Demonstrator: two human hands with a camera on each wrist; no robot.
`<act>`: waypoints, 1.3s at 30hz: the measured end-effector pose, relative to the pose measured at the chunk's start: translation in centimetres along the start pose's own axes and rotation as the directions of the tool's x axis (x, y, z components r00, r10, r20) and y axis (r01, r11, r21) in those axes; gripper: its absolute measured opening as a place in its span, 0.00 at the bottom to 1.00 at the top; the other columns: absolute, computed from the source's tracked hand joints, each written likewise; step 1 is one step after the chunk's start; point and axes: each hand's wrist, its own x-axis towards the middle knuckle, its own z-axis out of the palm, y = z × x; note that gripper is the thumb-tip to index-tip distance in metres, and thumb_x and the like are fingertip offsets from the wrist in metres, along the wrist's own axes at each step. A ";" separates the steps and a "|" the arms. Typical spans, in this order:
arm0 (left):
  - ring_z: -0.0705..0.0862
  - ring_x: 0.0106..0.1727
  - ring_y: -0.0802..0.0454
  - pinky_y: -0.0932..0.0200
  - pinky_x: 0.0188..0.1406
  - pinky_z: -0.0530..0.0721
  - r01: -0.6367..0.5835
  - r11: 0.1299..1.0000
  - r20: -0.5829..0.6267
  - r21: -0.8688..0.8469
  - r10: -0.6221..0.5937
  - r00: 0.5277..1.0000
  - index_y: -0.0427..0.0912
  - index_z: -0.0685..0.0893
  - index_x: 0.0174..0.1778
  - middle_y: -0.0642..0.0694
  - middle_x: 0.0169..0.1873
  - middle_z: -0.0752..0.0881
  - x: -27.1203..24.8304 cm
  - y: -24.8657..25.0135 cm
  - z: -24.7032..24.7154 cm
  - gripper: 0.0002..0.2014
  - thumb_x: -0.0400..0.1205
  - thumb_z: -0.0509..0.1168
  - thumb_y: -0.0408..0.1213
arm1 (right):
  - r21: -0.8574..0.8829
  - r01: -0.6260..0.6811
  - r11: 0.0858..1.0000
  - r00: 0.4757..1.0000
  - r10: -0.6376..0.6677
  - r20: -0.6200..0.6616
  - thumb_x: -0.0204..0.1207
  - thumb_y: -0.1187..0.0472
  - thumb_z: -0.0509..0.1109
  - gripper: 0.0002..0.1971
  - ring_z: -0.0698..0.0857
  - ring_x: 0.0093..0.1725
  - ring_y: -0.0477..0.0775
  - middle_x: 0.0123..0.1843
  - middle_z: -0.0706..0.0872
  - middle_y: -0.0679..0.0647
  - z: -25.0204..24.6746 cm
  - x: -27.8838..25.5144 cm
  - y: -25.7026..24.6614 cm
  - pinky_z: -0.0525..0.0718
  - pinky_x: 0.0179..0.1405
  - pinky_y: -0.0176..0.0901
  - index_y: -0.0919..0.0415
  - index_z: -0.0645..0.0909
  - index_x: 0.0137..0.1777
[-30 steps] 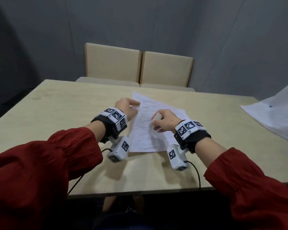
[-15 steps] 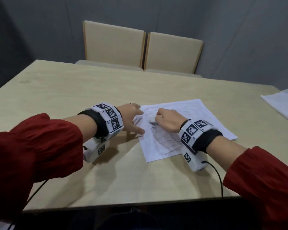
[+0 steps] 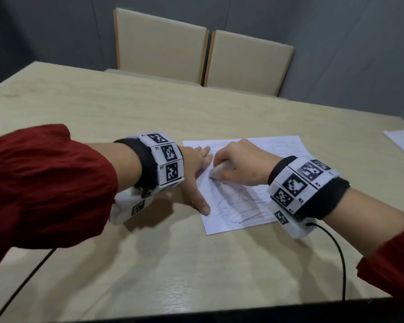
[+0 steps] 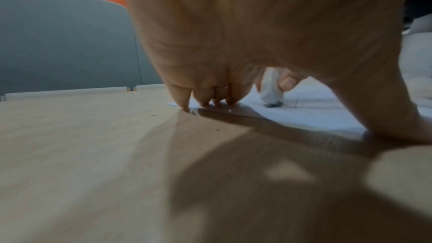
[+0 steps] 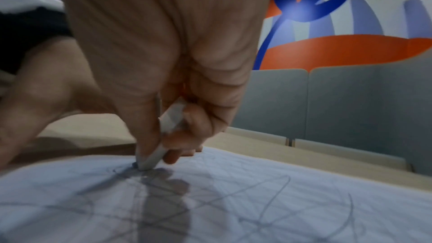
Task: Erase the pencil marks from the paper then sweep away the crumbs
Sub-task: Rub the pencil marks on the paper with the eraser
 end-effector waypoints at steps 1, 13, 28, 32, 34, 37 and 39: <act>0.43 0.86 0.49 0.53 0.84 0.50 0.025 0.999 0.002 0.024 -0.025 1.000 0.48 0.38 0.85 0.46 0.84 0.36 0.0 0.1 0.0 0.69 0.60 0.74 0.73 | -0.054 -0.012 0.998 1.000 0.013 0.018 0.76 0.54 0.66 0.09 0.82 0.47 0.57 0.42 0.83 0.53 0.2 0.0 0.1 0.84 0.49 0.51 0.57 0.85 0.46; 0.43 0.86 0.46 0.55 0.82 0.49 0.039 0.999 -0.011 0.028 -0.038 0.999 0.47 0.41 0.86 0.41 0.84 0.34 0.2 0.3 0.3 0.72 0.53 0.69 0.76 | 0.019 0.165 0.986 0.986 -0.165 0.019 0.81 0.56 0.64 0.10 0.75 0.32 0.45 0.27 0.80 0.43 1.7 -0.5 0.4 0.71 0.32 0.32 0.47 0.80 0.37; 0.47 0.86 0.44 0.51 0.83 0.54 0.027 0.999 -0.083 -0.029 -0.030 0.996 0.48 0.47 0.86 0.41 0.85 0.42 -0.4 0.5 0.6 0.65 0.60 0.76 0.69 | -0.098 0.148 0.984 0.989 -0.150 -0.009 0.78 0.54 0.64 0.09 0.76 0.40 0.57 0.28 0.74 0.43 1.3 0.3 -0.5 0.80 0.44 0.49 0.43 0.78 0.36; 0.40 0.86 0.46 0.50 0.84 0.51 0.021 1.000 -0.065 -0.016 -0.022 0.998 0.47 0.47 0.86 0.41 0.85 0.37 -0.3 0.5 0.6 0.65 0.61 0.75 0.69 | -0.041 0.222 0.974 0.973 -0.218 0.070 0.78 0.50 0.66 0.06 0.76 0.37 0.54 0.31 0.77 0.43 1.9 -0.3 -1.1 0.82 0.45 0.52 0.44 0.84 0.45; 0.41 0.86 0.48 0.51 0.84 0.51 0.023 1.000 -0.079 -0.021 -0.025 0.997 0.48 0.45 0.86 0.43 0.85 0.37 -0.4 0.4 0.6 0.65 0.61 0.75 0.69 | -0.051 0.191 0.980 0.982 -0.190 0.011 0.78 0.52 0.66 0.05 0.74 0.34 0.49 0.28 0.76 0.41 1.6 0.1 -0.6 0.83 0.44 0.52 0.42 0.83 0.44; 0.41 0.86 0.49 0.52 0.83 0.50 0.023 1.000 -0.082 -0.016 -0.024 0.996 0.49 0.44 0.86 0.44 0.85 0.37 -0.3 0.3 0.7 0.66 0.60 0.74 0.70 | -0.042 0.204 0.978 0.978 -0.205 -0.025 0.77 0.54 0.67 0.11 0.72 0.30 0.43 0.25 0.74 0.42 1.7 0.0 -0.5 0.80 0.39 0.48 0.41 0.76 0.34; 0.40 0.86 0.48 0.50 0.84 0.51 0.025 1.000 -0.070 0.005 -0.025 0.997 0.47 0.44 0.86 0.43 0.85 0.37 -0.3 0.3 0.8 0.66 0.61 0.74 0.70 | -0.025 0.224 0.974 0.974 -0.223 0.030 0.78 0.52 0.68 0.14 0.72 0.29 0.43 0.25 0.73 0.43 2.0 -0.5 -0.9 0.76 0.38 0.45 0.39 0.72 0.31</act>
